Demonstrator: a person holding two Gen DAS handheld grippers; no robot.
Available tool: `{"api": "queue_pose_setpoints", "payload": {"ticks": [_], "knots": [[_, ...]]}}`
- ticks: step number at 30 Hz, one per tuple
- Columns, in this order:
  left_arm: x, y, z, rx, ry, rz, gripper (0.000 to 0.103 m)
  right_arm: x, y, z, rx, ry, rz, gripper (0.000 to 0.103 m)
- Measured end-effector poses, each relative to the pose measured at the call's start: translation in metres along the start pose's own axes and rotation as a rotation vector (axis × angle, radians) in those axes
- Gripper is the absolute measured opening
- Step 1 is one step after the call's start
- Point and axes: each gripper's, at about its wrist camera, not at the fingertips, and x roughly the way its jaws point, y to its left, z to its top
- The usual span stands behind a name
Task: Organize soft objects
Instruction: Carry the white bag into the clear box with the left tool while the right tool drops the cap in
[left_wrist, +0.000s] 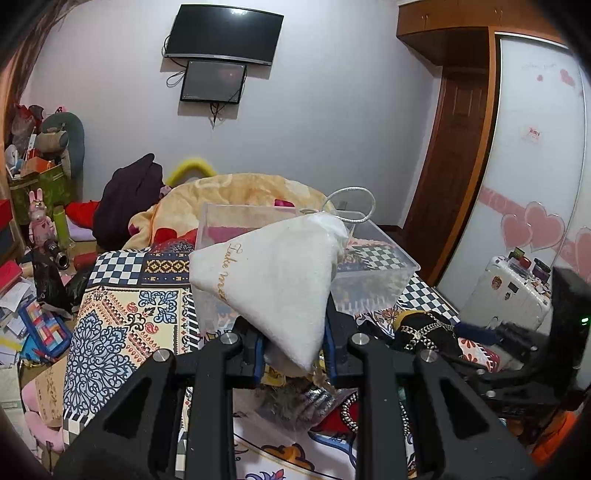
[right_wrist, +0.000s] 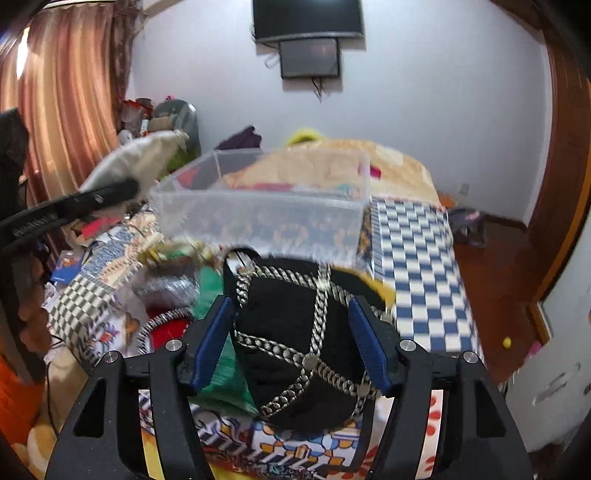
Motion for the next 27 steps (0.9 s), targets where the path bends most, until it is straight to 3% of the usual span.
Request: {"api": "queue_pose_setpoints", "payload": {"ticks": [1, 4, 7, 18, 27], "knots": [[0.0, 0.0, 0.0, 0.0, 0.001, 0.0, 0.024, 0.004, -0.005, -0.002, 0.022, 0.013, 0.02, 0.048], [0.0, -0.001, -0.001, 0.003, 0.002, -0.002, 0.024, 0.01, -0.012, 0.0, 0.06, 0.037, 0.034, 0.026], [0.001, -0.002, -0.001, 0.007, 0.004, -0.001, 0.024, 0.008, -0.018, -0.002, 0.08, 0.028, 0.039, 0.016], [0.004, 0.004, 0.019, 0.0, -0.015, 0.009, 0.024, -0.031, -0.012, 0.039, 0.054, -0.128, 0.03, 0.014], [0.024, 0.015, 0.049, -0.01, -0.004, 0.025, 0.024, -0.02, -0.005, 0.094, 0.032, -0.245, 0.048, 0.014]]}}
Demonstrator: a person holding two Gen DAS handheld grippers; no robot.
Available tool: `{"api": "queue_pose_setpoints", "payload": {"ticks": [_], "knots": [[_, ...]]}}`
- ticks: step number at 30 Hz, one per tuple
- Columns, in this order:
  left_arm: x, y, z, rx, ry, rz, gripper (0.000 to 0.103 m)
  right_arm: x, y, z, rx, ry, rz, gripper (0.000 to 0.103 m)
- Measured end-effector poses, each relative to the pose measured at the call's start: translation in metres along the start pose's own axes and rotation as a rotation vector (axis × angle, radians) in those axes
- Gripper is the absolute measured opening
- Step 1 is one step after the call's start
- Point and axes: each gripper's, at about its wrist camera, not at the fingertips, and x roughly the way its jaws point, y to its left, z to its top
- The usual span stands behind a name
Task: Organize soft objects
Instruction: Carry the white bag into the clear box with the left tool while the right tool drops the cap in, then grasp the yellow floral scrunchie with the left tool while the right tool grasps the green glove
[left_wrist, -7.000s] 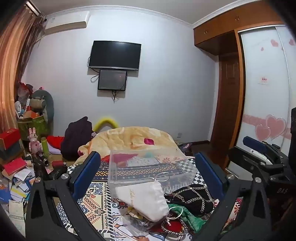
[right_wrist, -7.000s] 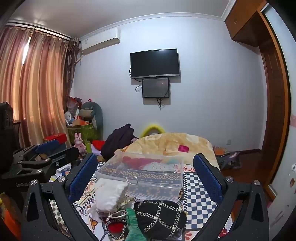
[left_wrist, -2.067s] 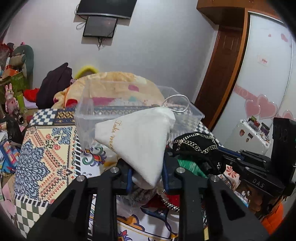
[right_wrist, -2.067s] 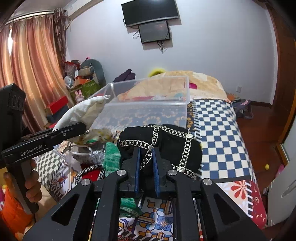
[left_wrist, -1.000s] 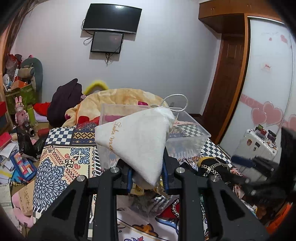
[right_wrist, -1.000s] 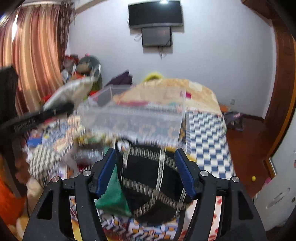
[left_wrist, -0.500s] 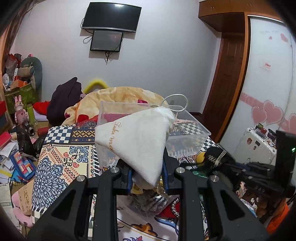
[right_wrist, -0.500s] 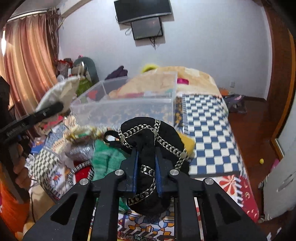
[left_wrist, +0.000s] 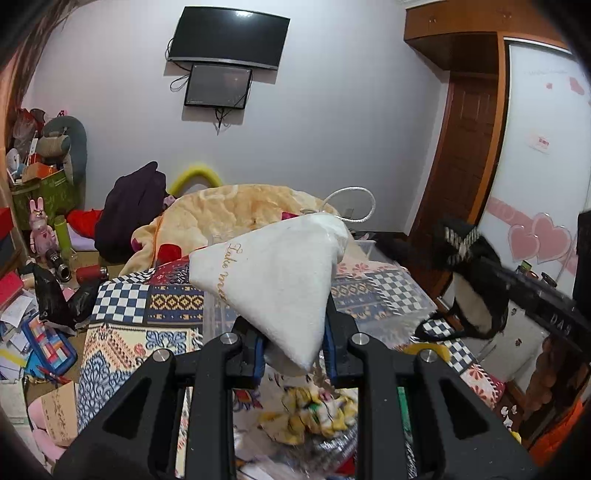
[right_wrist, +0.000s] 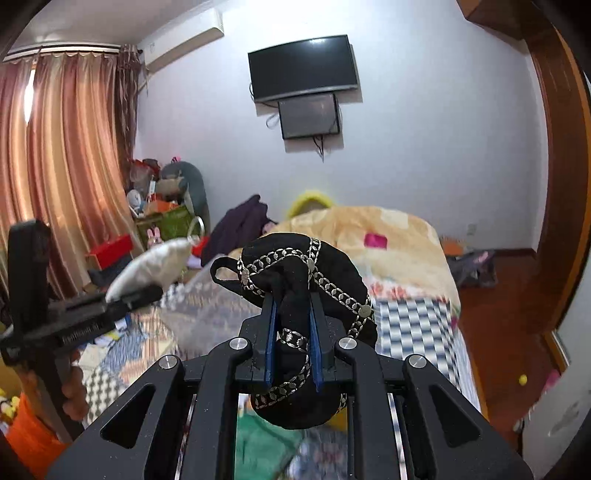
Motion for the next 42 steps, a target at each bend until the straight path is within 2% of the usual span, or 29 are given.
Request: {"api": "queue_pose_setpoints", "payload": {"ticks": [5, 9, 19, 25, 26, 29, 31, 34, 38, 42], "knots": [[0.021, 0.003, 0.014, 0.015, 0.033, 0.019, 0.024, 0.025, 0.002, 0.018, -0.009, -0.005, 0.005, 0.014], [0.04, 0.004, 0.023, 0.015, 0.067, 0.014, 0.024, 0.042, 0.0, 0.019, -0.008, 0.024, -0.004, 0.014], [0.095, 0.007, 0.021, 0.007, 0.204, 0.006, 0.024, 0.08, -0.006, 0.004, -0.004, 0.164, -0.013, 0.014], [0.11, 0.005, 0.013, 0.021, 0.249, 0.004, 0.025, 0.095, -0.004, -0.004, -0.027, 0.247, -0.005, 0.015], [0.111, 0.006, 0.013, 0.014, 0.254, -0.004, 0.027, 0.097, -0.004, -0.003, -0.027, 0.255, 0.001, 0.017], [0.112, 0.007, 0.012, -0.006, 0.259, -0.011, 0.042, 0.099, -0.005, -0.006, -0.032, 0.272, -0.012, 0.02], [0.11, 0.006, 0.012, -0.001, 0.252, -0.008, 0.052, 0.099, -0.006, -0.006, -0.034, 0.279, -0.013, 0.029], [0.102, 0.002, 0.012, 0.023, 0.232, 0.001, 0.056, 0.094, -0.005, -0.005, -0.042, 0.271, -0.016, 0.038], [0.085, -0.002, 0.015, 0.036, 0.196, -0.008, 0.061, 0.082, -0.002, 0.001, -0.046, 0.239, -0.011, 0.044], [0.061, -0.004, 0.017, 0.054, 0.134, -0.006, 0.072, 0.06, 0.002, 0.006, -0.058, 0.175, -0.024, 0.057]]}}
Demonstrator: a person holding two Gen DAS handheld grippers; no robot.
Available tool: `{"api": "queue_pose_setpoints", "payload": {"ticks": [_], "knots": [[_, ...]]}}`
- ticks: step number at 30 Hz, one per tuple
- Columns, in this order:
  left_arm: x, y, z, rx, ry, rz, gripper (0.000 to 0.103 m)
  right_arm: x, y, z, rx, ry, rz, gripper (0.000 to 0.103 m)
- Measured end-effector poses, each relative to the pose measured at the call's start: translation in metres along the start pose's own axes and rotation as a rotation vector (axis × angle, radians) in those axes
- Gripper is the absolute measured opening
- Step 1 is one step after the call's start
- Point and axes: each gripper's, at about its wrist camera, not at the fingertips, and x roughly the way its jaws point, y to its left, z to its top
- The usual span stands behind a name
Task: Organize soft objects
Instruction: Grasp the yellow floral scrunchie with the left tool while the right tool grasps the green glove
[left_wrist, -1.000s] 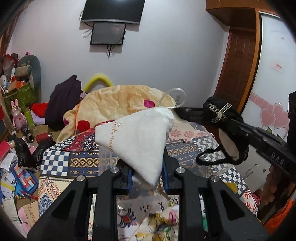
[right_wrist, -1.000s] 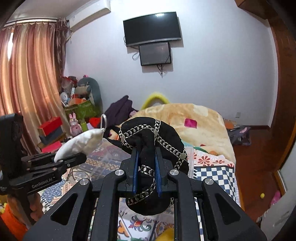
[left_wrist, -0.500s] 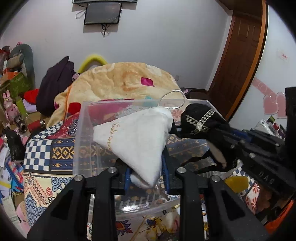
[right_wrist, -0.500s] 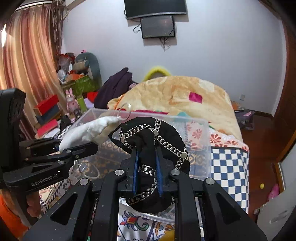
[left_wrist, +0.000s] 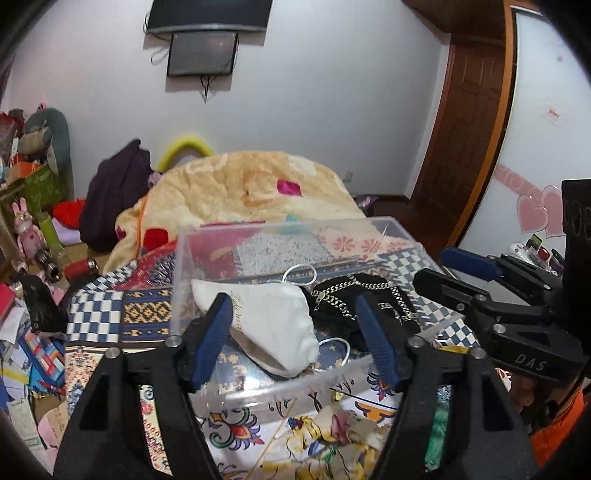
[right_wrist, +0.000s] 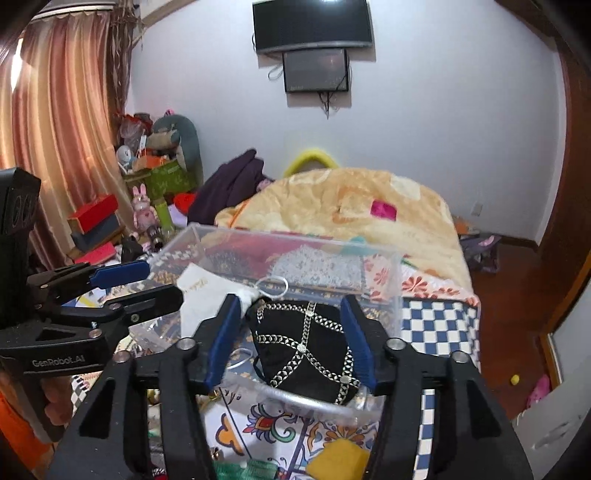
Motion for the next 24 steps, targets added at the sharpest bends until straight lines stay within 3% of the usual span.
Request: {"api": "queue_pose_setpoints", "payload": {"ticks": [2, 4, 7, 15, 24], "knots": [[-0.013, -0.002, -0.003, 0.007, -0.028, -0.005, 0.073, -0.01, 0.002, 0.001, -0.005, -0.029, 0.0, 0.062], [-0.023, -0.003, -0.006, 0.002, -0.046, -0.013, 0.074, -0.02, 0.002, -0.001, -0.006, -0.056, 0.002, 0.075], [-0.036, -0.003, -0.011, -0.012, -0.069, -0.035, 0.075, -0.035, 0.007, -0.004, -0.006, -0.109, -0.011, 0.081], [-0.053, -0.008, -0.034, -0.021, -0.078, -0.081, 0.076, -0.044, 0.017, -0.025, -0.029, -0.113, -0.01, 0.082], [-0.044, -0.016, -0.076, 0.016, -0.005, -0.07, 0.076, -0.03, 0.018, -0.063, -0.004, -0.005, 0.018, 0.081]]}}
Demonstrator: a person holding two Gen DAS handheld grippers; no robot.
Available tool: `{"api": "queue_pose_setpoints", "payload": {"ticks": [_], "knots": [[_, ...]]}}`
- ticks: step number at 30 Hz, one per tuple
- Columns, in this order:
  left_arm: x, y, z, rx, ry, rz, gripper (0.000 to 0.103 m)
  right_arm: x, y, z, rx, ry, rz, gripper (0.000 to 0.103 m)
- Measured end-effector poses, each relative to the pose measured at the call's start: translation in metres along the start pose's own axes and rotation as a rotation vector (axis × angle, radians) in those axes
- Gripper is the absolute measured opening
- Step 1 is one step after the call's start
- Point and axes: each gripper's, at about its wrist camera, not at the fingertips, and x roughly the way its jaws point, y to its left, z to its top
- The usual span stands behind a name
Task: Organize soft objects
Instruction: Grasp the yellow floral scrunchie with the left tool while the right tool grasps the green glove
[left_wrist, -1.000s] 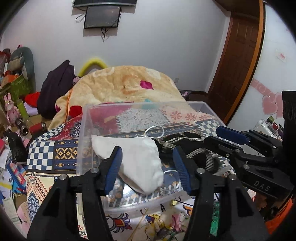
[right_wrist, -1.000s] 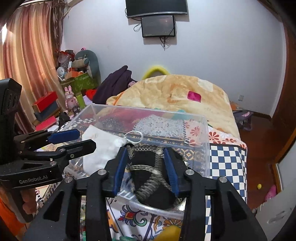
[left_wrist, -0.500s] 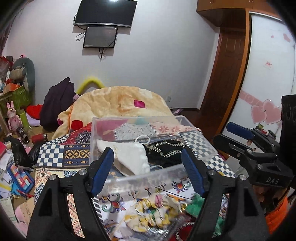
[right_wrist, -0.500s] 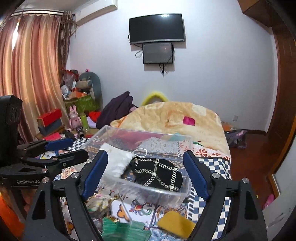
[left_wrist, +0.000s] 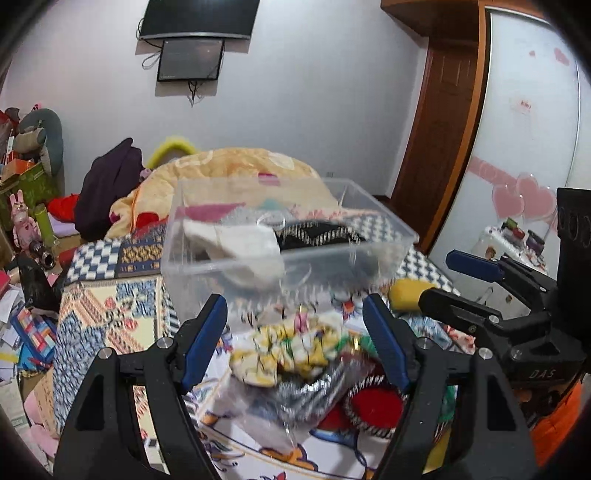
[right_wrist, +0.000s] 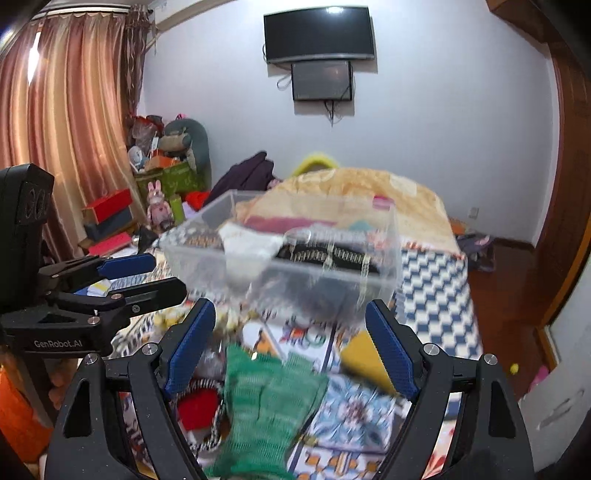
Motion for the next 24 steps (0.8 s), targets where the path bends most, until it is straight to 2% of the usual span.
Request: {"api": "queue_pose_setpoints", "payload": {"ticks": [12, 14, 17, 21, 24], "knots": [[0.018, 0.004, -0.024, -0.059, 0.075, -0.041, 0.076, 0.004, -0.002, -0.039, 0.063, 0.102, 0.03, 0.081], [0.019, 0.005, -0.025, -0.063, 0.07, -0.044, 0.076, 0.001, 0.0, -0.044, 0.057, 0.111, 0.036, 0.079], [0.02, 0.005, -0.024, -0.069, 0.063, -0.039, 0.074, 0.0, -0.001, -0.049, 0.063, 0.127, 0.056, 0.064], [0.024, 0.006, -0.025, -0.069, 0.073, -0.029, 0.058, 0.004, -0.006, -0.052, 0.102, 0.152, 0.107, 0.045], [0.028, 0.006, -0.027, -0.063, 0.08, -0.021, 0.046, 0.003, -0.006, -0.052, 0.111, 0.151, 0.117, 0.035]]}}
